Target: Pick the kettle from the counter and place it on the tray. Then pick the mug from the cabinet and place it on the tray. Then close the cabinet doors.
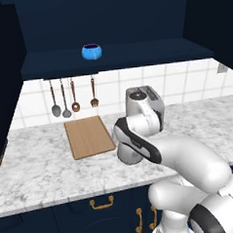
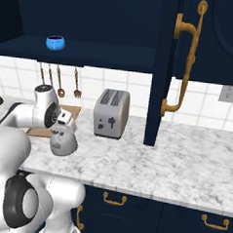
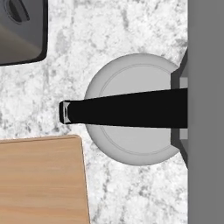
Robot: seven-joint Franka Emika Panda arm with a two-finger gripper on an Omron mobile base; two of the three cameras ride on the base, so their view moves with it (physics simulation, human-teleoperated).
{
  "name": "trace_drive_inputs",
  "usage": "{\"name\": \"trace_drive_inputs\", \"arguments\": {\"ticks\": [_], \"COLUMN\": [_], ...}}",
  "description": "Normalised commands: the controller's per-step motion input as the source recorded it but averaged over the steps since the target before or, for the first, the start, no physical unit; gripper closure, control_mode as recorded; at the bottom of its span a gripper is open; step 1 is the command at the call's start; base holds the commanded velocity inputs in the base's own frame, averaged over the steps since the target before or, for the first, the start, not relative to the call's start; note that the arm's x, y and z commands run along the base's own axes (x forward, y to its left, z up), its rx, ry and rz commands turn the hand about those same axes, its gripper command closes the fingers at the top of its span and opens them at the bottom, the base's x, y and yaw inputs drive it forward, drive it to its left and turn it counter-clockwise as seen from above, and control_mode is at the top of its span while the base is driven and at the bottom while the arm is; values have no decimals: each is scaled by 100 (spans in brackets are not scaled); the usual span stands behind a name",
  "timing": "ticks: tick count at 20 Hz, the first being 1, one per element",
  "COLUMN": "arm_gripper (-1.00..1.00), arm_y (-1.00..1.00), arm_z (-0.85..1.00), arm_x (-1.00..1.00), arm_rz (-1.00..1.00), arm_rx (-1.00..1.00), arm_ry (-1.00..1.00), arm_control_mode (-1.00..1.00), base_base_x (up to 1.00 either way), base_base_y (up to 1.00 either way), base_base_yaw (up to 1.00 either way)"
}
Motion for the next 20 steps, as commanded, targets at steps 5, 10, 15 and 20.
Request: {"name": "trace_drive_inputs", "arguments": {"ticks": [5,10,15,20], "arm_gripper": [100,100,100,100], "arm_y": [36,29,28,24], "arm_z": [23,4,13,23], "arm_x": [3,19,39,62], "arm_rz": [-4,-2,-1,-1], "arm_rx": [0,0,0,0], "arm_ry": [-22,-25,-19,-4], "arm_control_mode": [-100,-100,-100,-100], "base_base_x": [0,0,0,0], "base_base_y": [0,0,0,0], "base_base_yaw": [0,0,0,0]}}
